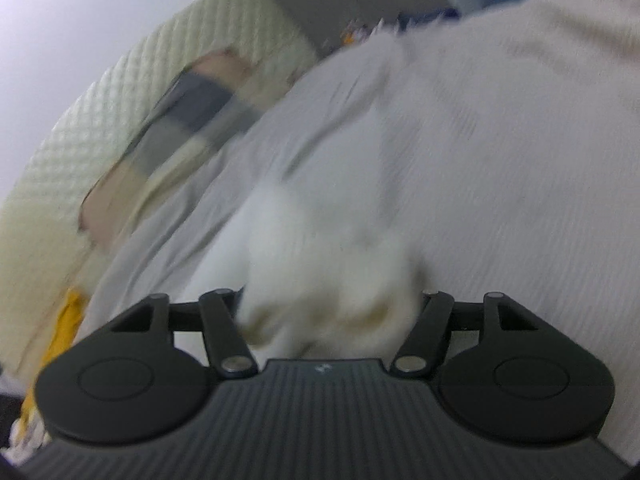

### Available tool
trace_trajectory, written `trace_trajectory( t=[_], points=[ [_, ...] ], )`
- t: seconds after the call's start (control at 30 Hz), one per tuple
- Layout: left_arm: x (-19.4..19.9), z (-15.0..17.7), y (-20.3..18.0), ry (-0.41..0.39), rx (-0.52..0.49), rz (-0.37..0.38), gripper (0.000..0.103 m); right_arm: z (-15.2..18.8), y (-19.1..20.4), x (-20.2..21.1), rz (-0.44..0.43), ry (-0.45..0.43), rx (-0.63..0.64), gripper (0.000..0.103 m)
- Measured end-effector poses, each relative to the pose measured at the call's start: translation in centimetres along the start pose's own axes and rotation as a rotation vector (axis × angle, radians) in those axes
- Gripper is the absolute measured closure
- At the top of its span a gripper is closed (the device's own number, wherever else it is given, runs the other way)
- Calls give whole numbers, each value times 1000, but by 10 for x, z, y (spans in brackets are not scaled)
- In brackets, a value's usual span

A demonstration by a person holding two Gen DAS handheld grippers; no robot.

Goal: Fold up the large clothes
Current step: 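Move the right tool toward the sweater sleeve cuff and grasp it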

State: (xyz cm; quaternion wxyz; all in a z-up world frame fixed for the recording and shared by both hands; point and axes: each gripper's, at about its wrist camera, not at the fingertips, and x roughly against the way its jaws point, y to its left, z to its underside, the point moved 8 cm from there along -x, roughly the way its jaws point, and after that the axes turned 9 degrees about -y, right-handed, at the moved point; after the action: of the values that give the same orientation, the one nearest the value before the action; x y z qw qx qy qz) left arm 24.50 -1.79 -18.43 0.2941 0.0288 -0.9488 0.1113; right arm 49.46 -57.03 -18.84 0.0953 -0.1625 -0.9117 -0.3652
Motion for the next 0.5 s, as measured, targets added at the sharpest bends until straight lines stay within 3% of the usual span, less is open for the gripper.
trace_trajectory(
  t=[0.1,0.2,0.33,0.5],
  points=[
    [-2,-1,-1,-2,9,4,10,-46,-32,4,50,-116,-37,38],
    [-3,-2,-2,5,23,11,10,-68,-70,15,106,-181,-137,39],
    [-1,-3,-6,4,20,20,10,-49,-94,24,98,-120,-272,38],
    [9,-1,-4,-3,44,19,10,-15,-70,22,-5,5,-289,37]
  ],
)
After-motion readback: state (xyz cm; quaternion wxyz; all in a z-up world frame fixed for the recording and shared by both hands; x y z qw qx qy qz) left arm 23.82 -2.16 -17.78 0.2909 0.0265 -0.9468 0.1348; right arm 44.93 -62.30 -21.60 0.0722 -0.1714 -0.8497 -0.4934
